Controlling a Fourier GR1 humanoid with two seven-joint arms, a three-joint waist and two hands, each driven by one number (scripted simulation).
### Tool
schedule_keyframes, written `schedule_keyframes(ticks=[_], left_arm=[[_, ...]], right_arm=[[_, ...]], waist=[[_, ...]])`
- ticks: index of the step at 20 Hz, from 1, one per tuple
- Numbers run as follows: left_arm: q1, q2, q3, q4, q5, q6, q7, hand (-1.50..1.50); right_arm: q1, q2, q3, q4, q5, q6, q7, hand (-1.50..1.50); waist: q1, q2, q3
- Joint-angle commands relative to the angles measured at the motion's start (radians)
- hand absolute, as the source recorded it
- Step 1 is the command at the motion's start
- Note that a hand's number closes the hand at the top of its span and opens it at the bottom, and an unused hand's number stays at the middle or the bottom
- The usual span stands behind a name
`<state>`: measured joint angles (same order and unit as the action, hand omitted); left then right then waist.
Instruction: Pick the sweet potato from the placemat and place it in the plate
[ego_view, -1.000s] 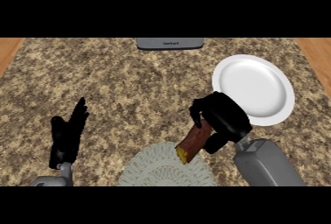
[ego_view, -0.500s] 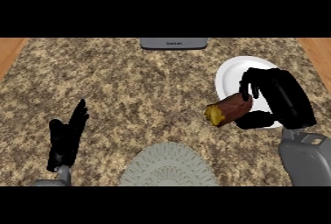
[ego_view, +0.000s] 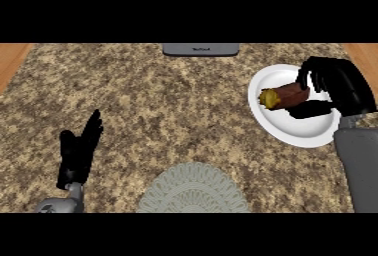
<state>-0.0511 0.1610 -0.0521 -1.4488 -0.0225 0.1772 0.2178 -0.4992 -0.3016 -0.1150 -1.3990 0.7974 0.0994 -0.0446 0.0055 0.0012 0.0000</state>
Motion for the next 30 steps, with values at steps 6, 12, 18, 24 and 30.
schedule_keyframes(ticks=[6,12,18,24,30], left_arm=[[0.041,-0.013,-0.001,-0.007,-0.011,-0.021,-0.043,0.00],[-0.029,-0.011,0.005,0.018,-0.023,-0.020,-0.007,0.00],[-0.003,-0.031,0.010,0.030,-0.013,-0.020,-0.039,0.00],[-0.018,-0.013,0.013,-0.027,-0.023,-0.020,0.044,0.00],[0.007,-0.023,0.007,-0.019,-0.043,0.001,0.001,0.00]], right_arm=[[-0.151,-0.018,-0.001,0.418,0.097,-0.113,-0.082,1.50],[-0.252,-0.104,-0.046,0.751,0.075,-0.052,-0.235,1.50],[-0.275,-0.133,0.002,0.910,0.117,0.076,-0.266,-1.50],[-0.315,-0.141,-0.061,0.977,0.037,0.095,-0.506,-1.50],[-0.385,-0.183,-0.317,1.017,-0.249,0.283,-0.608,-1.50]], waist=[[0.010,0.003,0.000],[0.026,0.013,0.001],[0.020,0.009,0.001],[0.015,0.005,0.001],[0.017,0.008,0.003]])
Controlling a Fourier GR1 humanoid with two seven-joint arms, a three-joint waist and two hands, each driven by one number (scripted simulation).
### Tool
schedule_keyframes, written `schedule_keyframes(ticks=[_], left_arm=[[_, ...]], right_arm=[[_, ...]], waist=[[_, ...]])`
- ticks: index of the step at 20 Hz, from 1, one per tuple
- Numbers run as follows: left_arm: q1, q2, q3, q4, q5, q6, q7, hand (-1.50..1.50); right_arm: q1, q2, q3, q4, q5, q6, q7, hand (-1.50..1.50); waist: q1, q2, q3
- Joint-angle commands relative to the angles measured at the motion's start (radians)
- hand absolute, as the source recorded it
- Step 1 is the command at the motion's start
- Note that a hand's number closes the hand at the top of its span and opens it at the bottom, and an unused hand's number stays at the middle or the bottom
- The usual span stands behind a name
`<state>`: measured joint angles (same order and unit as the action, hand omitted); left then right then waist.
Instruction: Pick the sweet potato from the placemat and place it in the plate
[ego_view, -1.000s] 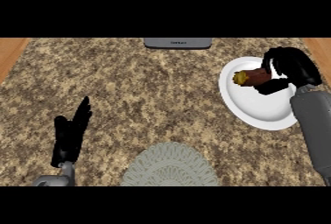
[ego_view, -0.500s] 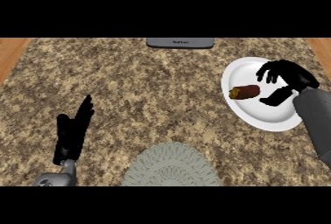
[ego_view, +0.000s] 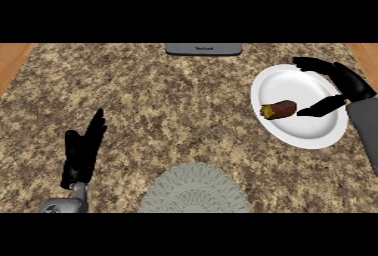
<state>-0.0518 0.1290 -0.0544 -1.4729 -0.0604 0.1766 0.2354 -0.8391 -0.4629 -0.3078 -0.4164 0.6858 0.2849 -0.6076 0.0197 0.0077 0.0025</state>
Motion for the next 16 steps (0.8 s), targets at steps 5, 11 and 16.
schedule_keyframes(ticks=[5,11,16], left_arm=[[-0.025,0.018,0.008,-0.033,0.016,-0.029,0.047,0.00],[-0.024,-0.034,-0.005,0.044,-0.013,0.004,-0.031,0.00],[0.017,-0.020,-0.013,0.004,-0.028,0.002,-0.006,0.00]], right_arm=[[-0.043,-0.071,-0.194,0.140,-0.209,0.203,-0.048,-1.50],[0.015,-0.126,-0.170,0.165,-0.217,0.302,-0.144,-1.50],[0.028,-0.118,-0.149,0.151,-0.224,0.324,-0.193,-1.50]], waist=[[0.015,0.005,0.000],[0.004,0.004,-0.001],[0.005,0.000,0.000]])
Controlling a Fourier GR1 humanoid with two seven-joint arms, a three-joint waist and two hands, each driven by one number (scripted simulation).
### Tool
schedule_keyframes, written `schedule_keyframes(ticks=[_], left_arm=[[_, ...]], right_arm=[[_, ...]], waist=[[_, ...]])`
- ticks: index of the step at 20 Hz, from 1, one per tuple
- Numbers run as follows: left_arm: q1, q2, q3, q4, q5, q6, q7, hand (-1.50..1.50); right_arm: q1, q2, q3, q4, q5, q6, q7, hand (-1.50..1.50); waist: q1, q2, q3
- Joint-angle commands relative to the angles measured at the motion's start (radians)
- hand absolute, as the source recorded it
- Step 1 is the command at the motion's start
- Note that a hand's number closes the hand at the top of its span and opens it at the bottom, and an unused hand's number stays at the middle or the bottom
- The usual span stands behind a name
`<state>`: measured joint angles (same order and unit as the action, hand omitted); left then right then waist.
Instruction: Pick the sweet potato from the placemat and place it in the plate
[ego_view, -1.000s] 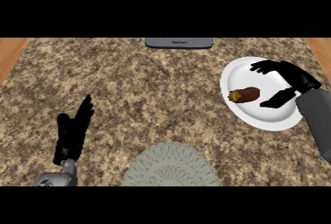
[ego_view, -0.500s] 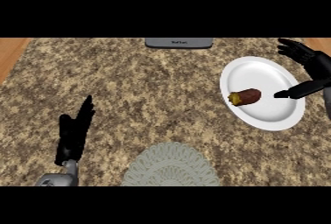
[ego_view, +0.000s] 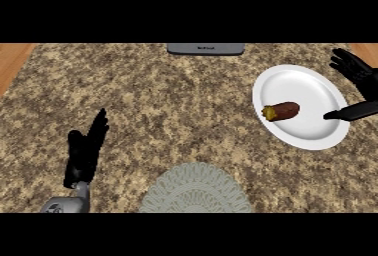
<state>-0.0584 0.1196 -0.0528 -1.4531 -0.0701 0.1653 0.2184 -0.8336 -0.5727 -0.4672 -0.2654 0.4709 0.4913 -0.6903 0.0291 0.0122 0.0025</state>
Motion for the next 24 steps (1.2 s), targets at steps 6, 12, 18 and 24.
schedule_keyframes(ticks=[6,12,18,24], left_arm=[[0.010,-0.006,-0.003,-0.023,-0.009,0.000,0.021,0.00],[0.016,-0.020,-0.008,-0.001,-0.020,-0.001,-0.019,0.00],[0.035,-0.029,-0.010,-0.006,-0.028,0.000,-0.030,0.00],[-0.019,-0.004,0.021,0.032,-0.003,-0.038,-0.029,0.00]], right_arm=[[0.053,0.029,0.033,0.021,-0.002,0.011,-0.160,-1.50],[0.037,-0.013,0.064,0.053,0.028,-0.066,-0.125,-1.50],[0.075,0.038,0.058,0.065,0.006,-0.135,-0.164,-1.50],[0.056,-0.040,0.060,0.096,0.022,-0.153,-0.161,-1.50]], waist=[[0.004,0.000,0.000],[0.006,0.003,0.000],[0.002,0.000,0.000],[0.015,0.009,0.002]])
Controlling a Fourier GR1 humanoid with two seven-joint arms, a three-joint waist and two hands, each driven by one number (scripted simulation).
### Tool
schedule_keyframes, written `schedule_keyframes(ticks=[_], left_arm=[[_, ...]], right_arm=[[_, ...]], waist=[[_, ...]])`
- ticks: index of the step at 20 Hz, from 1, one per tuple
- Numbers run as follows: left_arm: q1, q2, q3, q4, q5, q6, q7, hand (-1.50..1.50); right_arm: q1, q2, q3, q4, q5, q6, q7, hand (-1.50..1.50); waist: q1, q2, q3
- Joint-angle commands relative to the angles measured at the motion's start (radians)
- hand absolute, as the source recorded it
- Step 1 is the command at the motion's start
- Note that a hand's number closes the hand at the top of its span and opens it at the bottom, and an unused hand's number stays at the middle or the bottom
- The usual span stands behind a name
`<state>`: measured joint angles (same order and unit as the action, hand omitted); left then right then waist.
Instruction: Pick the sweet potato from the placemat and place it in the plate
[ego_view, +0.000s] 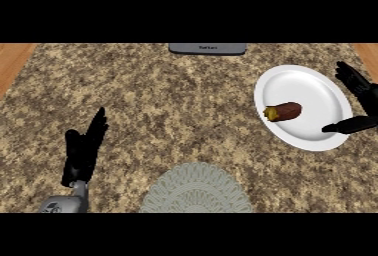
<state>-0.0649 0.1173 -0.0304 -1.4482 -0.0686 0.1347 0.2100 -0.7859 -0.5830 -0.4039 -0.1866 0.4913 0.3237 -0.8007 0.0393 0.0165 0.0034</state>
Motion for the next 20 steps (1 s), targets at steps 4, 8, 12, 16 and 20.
schedule_keyframes(ticks=[4,8,12,16,20], left_arm=[[-0.016,-0.014,-0.012,-0.025,-0.001,-0.003,0.035,0.00],[0.015,-0.026,-0.019,-0.039,-0.014,0.017,0.036,0.00],[0.006,-0.016,-0.004,-0.015,-0.011,0.009,0.021,0.00],[-0.033,0.016,0.004,-0.076,0.007,-0.023,0.084,0.00],[-0.034,-0.021,-0.024,-0.018,-0.025,0.002,0.044,0.00]], right_arm=[[0.030,-0.040,-0.002,0.034,0.004,0.008,-0.064,-1.50],[0.018,-0.080,-0.013,0.043,-0.005,0.009,-0.034,-1.50],[0.017,-0.117,-0.030,0.053,-0.019,0.029,-0.038,-1.50],[0.063,-0.121,-0.047,0.055,-0.035,0.009,-0.089,-1.50],[0.041,-0.138,-0.066,0.064,-0.051,-0.010,-0.039,-1.50]], waist=[[0.009,0.005,0.002],[0.010,0.002,0.001],[0.016,0.008,0.003],[0.020,0.009,0.005],[0.019,0.011,0.004]])
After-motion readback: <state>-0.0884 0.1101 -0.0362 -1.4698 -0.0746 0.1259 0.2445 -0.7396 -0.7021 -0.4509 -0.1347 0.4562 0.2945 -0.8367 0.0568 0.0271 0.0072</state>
